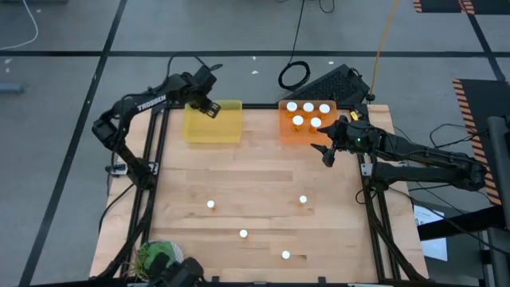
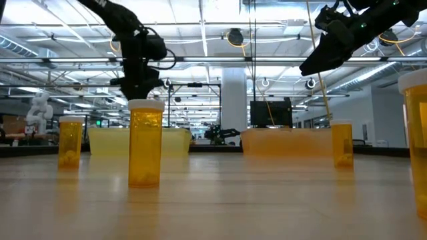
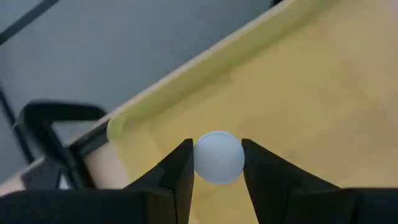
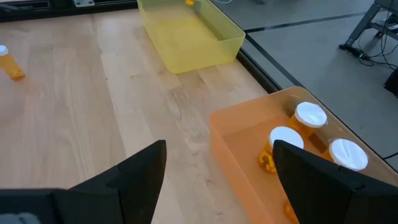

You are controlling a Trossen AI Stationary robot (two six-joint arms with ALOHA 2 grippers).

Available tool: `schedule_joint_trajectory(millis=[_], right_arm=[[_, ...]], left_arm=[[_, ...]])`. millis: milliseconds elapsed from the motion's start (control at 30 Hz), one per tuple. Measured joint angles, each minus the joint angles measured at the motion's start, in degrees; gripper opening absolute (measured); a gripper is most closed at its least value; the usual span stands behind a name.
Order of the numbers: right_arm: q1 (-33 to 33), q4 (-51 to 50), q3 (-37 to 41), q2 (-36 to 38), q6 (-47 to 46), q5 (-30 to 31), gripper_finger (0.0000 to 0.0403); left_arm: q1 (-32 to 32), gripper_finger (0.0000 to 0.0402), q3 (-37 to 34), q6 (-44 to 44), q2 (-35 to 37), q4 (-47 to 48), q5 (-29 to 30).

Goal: Pick and place medicine bottles into bin by pill shape (circle, oval)
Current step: Put the small yellow pill bottle into the transparent yellow bin

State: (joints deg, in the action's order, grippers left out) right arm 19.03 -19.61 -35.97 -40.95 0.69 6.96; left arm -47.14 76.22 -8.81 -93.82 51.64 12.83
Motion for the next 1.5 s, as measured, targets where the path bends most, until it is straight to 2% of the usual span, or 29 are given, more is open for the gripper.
schedule_joint_trajectory(millis=[100, 400, 500, 767, 1000, 1167, 1333, 1500], right_arm=[[0.0, 0.0, 0.0, 0.0, 0.0, 0.0, 0.0287], [0.0, 0.0, 0.0, 0.0, 0.2, 0.0, 0.0287], [0.0, 0.0, 0.0, 0.0, 0.2, 0.0, 0.0287], [0.0, 0.0, 0.0, 0.0, 0.2, 0.0, 0.0287], [0.0, 0.0, 0.0, 0.0, 0.2, 0.1, 0.0287], [0.0, 0.1, 0.0, 0.0, 0.2, 0.2, 0.0287], [0.0, 0.1, 0.0, 0.0, 0.6, 0.2, 0.0287], [0.0, 0.1, 0.0, 0.0, 1.0, 0.2, 0.0287]], left_arm=[[-0.1, 0.0127, -2.3, -2.8, 0.0, -2.4, 3.0], [-0.4, 0.0127, -8.2, -9.9, 0.0, -10.3, 4.4], [0.0, 0.0127, -9.4, -11.8, 0.0, -11.6, 6.8], [0.4, 0.0127, -9.5, -14.9, -0.1, -12.5, 8.5], [4.7, 0.0127, -9.5, -19.7, -0.1, -15.5, 8.6], [6.8, 0.0127, -8.6, -23.0, -0.1, -15.8, 12.0], [5.5, 0.0127, -8.6, -25.5, -0.7, -15.8, 13.1], [4.2, 0.0127, -8.6, -26.7, -3.1, -15.5, 11.6]])
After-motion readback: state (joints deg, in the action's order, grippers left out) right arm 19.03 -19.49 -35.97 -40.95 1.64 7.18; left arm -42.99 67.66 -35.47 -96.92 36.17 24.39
